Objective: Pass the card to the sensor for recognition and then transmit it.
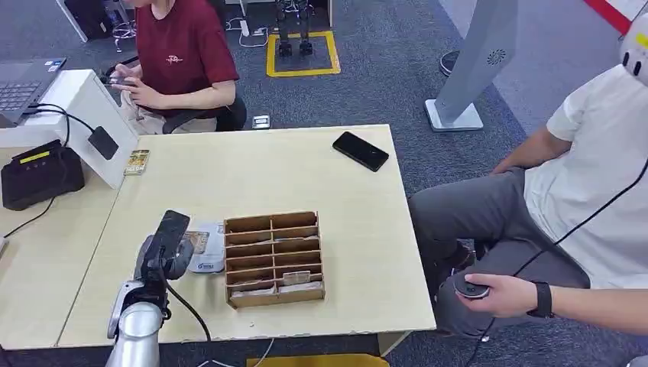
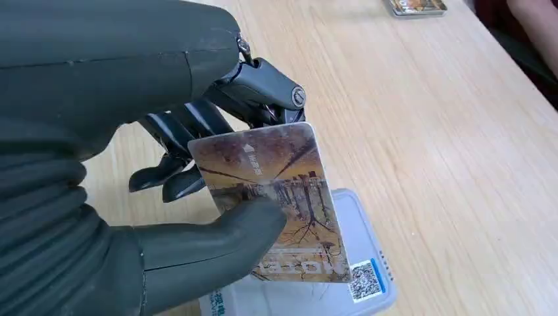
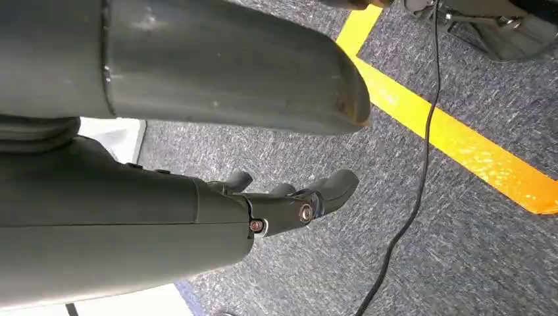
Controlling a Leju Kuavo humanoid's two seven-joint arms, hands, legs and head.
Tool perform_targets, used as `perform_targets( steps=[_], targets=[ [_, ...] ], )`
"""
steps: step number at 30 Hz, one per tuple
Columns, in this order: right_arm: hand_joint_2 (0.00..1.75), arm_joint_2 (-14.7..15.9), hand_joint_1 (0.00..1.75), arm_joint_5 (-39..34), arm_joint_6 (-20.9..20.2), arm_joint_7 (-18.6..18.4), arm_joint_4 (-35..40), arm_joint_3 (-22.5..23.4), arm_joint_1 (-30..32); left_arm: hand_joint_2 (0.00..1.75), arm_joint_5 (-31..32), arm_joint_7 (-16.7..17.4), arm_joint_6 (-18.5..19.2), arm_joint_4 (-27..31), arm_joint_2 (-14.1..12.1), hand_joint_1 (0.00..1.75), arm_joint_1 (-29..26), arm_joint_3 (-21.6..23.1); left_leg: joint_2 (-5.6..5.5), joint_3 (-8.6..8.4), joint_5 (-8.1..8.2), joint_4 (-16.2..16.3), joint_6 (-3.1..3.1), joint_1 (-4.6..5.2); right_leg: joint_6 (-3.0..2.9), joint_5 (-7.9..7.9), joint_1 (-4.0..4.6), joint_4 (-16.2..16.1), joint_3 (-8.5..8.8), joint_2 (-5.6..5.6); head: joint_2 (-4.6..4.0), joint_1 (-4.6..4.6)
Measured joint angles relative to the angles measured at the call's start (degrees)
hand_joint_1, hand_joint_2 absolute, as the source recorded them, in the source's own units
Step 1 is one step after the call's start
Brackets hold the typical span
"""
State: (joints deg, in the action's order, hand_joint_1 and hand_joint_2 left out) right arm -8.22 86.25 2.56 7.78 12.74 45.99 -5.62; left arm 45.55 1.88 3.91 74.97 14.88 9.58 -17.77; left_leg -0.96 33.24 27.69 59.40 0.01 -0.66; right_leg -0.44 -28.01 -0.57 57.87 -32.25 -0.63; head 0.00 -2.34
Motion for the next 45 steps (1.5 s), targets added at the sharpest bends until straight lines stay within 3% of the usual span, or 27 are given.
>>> perform_targets(
  steps=[15, 31, 45],
  targets=[
    [0.0, -0.5, 0.0, 0.0, -0.3, -0.4, 0.0, -1.6, -0.3, 1.75, -0.7, -0.8, 0.3, -2.1, 1.8, 1.75, -0.1, -2.6, 0.01, -0.01, 0.0, 0.0, 0.0, 0.0, 0.0, 0.0, 0.0, 0.0, 0.0, -0.01, 0.0, 0.0],
    [0.0, -1.0, 0.0, 0.0, -0.3, -0.8, 0.0, -2.6, -0.5, 1.75, 4.5, 0.5, -1.7, -4.3, 2.2, 1.75, 1.9, -3.0, 0.0, 0.0, 0.0, 0.0, 0.0, 0.0, 0.0, 0.0, 0.0, 0.0, 0.0, 0.0, 0.0, 0.0],
    [0.0, -1.1, 0.0, 0.0, -0.8, -1.1, 0.0, -2.8, -0.6, 1.75, 5.0, 0.5, -2.2, -5.9, 2.5, 1.75, 2.9, -3.0, 0.0, 0.0, 0.0, 0.0, 0.0, 0.0, 0.0, 0.0, 0.0, 0.0, 0.0, 0.0, 0.0, 0.0]
  ],
)
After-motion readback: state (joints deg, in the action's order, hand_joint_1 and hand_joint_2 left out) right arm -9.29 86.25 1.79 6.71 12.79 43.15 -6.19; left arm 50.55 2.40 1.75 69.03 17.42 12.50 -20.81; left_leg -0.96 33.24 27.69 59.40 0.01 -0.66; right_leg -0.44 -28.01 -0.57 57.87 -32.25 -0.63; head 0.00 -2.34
